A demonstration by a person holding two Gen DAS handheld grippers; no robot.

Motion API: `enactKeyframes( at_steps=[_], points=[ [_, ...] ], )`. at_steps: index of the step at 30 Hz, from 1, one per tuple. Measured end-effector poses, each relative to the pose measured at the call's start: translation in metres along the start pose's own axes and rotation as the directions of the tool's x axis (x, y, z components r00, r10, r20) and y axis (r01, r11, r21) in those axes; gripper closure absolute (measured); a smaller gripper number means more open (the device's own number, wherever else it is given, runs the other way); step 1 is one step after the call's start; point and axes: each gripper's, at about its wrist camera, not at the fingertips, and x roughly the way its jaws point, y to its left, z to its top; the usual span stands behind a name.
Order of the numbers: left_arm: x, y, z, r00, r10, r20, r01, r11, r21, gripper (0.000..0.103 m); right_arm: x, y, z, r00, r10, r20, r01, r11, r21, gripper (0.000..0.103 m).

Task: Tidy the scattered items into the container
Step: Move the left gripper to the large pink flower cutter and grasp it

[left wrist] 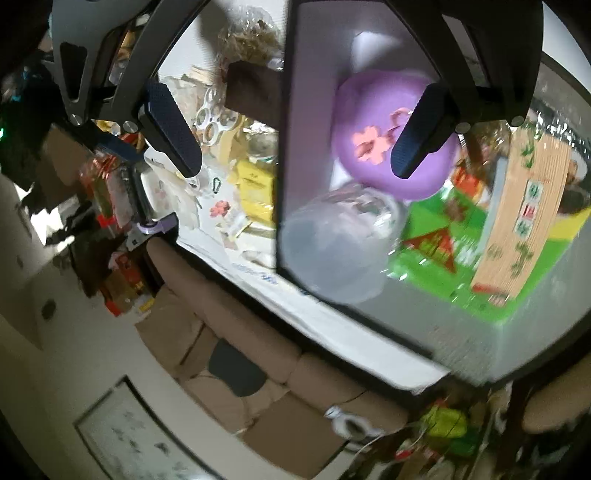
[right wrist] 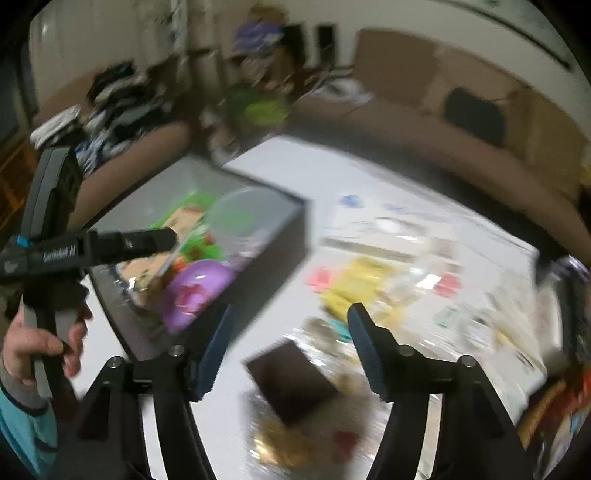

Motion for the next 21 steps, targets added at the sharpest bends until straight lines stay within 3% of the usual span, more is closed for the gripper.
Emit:
enactKeyframes(
  at_steps=[4, 7, 12, 17, 21],
  points=[
    [0.001, -0.045, -0.011, 0.998, 0.013, 0.061, -0.020, 0.993, 0.116, 0.001, -0.040, -0.040, -0.044, 0.995, -0.077, 0.071, 0.071, 0.994, 0.089, 0.034],
    [0.009, -0.082, -0.022, 0.997, 0.009, 0.078, -0.025, 0.978, 0.209, 0.001, -0.053, -0.072, -0.069, 0.993, -0.075, 0.093, 0.057, 0.981, 0.184, 0.032],
    [0.047, -0.129, -0.042, 0.999, 0.031, 0.027, -0.037, 0.957, 0.288, 0.001, -0.054, -0.104, -0.087, 0.992, -0.063, 0.106, 0.036, 0.970, 0.241, 0.032],
    [0.101, -0.164, -0.055, 0.994, 0.104, -0.024, -0.089, 0.934, 0.347, 0.001, -0.057, -0.135, -0.107, 0.995, -0.025, 0.097, -0.004, 0.959, 0.285, 0.032],
    [0.165, -0.210, -0.049, 0.979, 0.201, -0.035, -0.160, 0.863, 0.479, 0.001, -0.066, -0.156, -0.122, 0.995, -0.043, 0.089, 0.014, 0.953, 0.303, 0.032]
  ],
)
